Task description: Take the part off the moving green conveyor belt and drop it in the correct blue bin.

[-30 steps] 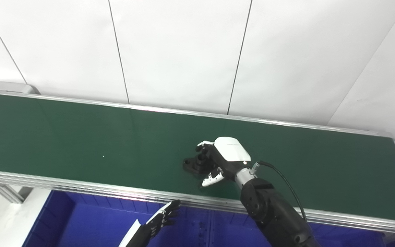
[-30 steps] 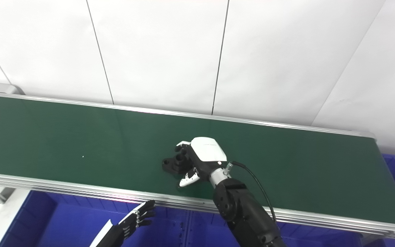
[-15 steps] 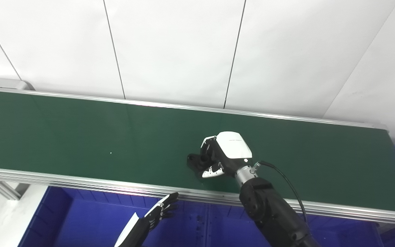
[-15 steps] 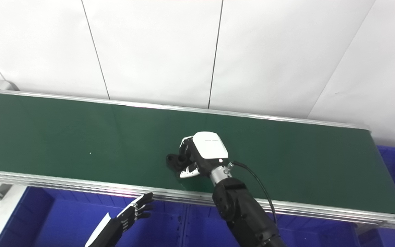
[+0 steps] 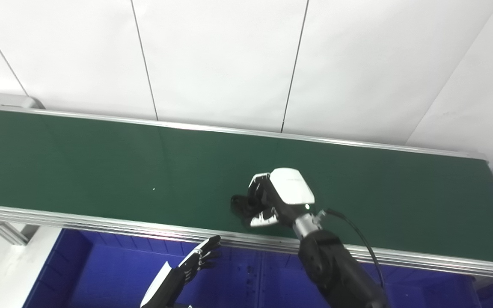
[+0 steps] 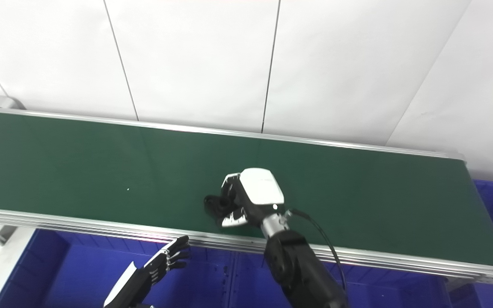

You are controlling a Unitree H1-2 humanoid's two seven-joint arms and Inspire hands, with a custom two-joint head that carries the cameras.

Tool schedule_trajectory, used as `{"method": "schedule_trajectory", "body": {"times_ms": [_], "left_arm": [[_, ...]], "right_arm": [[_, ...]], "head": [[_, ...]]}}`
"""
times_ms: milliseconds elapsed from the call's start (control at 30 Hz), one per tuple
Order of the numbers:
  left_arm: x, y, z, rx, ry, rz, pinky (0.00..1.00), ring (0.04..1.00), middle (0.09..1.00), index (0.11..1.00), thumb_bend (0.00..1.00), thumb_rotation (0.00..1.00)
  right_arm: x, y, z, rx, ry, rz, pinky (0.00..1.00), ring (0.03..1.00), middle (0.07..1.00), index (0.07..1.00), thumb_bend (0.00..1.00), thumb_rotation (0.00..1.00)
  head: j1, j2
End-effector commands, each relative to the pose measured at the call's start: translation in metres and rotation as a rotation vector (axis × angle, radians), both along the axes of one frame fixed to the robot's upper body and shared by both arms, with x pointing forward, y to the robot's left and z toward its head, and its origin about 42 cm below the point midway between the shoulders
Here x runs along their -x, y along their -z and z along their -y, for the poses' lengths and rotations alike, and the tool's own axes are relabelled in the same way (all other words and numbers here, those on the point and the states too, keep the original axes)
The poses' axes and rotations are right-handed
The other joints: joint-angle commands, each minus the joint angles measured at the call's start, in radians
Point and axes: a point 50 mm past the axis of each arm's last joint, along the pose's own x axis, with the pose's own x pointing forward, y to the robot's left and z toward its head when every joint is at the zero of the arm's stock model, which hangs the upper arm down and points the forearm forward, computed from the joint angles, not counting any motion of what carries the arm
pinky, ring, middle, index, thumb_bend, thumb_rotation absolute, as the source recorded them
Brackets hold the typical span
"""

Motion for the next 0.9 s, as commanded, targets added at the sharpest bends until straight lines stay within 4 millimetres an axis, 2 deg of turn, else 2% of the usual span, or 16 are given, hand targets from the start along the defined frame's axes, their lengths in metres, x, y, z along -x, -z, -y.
{"method": "schedule_trajectory", "body": {"times_ms": [0, 200, 333, 433, 533, 633, 800, 867], "left_arm": [[0.0, -0.01, -0.001, 0.018, 0.005, 0.053, 0.82, 0.871, 0.924, 0.927, 0.86, 0.46], [0.002, -0.011, -0.002, 0.021, 0.005, 0.056, 0.83, 0.872, 0.919, 0.92, 0.86, 0.46], [0.004, -0.013, -0.003, 0.017, 0.003, 0.062, 0.82, 0.868, 0.917, 0.917, 0.86, 0.47], [0.006, -0.016, -0.004, 0.02, 0.009, 0.065, 0.83, 0.878, 0.92, 0.918, 0.86, 0.47], [0.008, -0.018, -0.006, 0.016, 0.011, 0.071, 0.83, 0.881, 0.927, 0.924, 0.86, 0.47], [0.01, -0.021, -0.006, 0.027, 0.002, 0.079, 0.82, 0.875, 0.922, 0.92, 0.87, 0.47], [0.011, -0.026, -0.008, 0.04, -0.008, 0.091, 0.82, 0.886, 0.925, 0.919, 0.88, 0.48], [0.009, -0.028, -0.007, 0.041, -0.009, 0.1, 0.81, 0.88, 0.925, 0.923, 0.88, 0.48]], "right_arm": [[-0.002, -0.031, 0.004, -0.06, 0.026, 0.069, 0.22, 0.29, 0.476, 0.492, 0.52, 0.0], [0.027, -0.065, 0.027, -0.157, 0.074, 0.135, 0.21, 0.294, 0.476, 0.491, 0.52, 0.0], [0.045, -0.075, 0.042, -0.201, 0.104, 0.161, 0.22, 0.316, 0.483, 0.491, 0.52, 0.0], [0.062, -0.079, 0.054, -0.231, 0.134, 0.161, 0.21, 0.294, 0.477, 0.491, 0.52, 0.0], [0.083, -0.072, 0.068, -0.269, 0.159, 0.125, 0.25, 0.337, 0.48, 0.491, 0.52, 0.0], [0.106, -0.064, 0.08, -0.282, 0.174, 0.097, 0.24, 0.315, 0.478, 0.491, 0.52, 0.0], [0.138, -0.047, 0.094, -0.286, 0.211, 0.017, 0.26, 0.342, 0.481, 0.49, 0.52, 0.0], [0.152, -0.035, 0.101, -0.271, 0.226, -0.022, 0.25, 0.329, 0.48, 0.49, 0.52, 0.0]], "head": [[0.002, 0.003], [0.015, 0.021], [0.02, 0.034], [0.021, 0.045], [0.026, 0.063], [0.032, 0.085], [0.054, 0.116], [0.065, 0.125]]}}
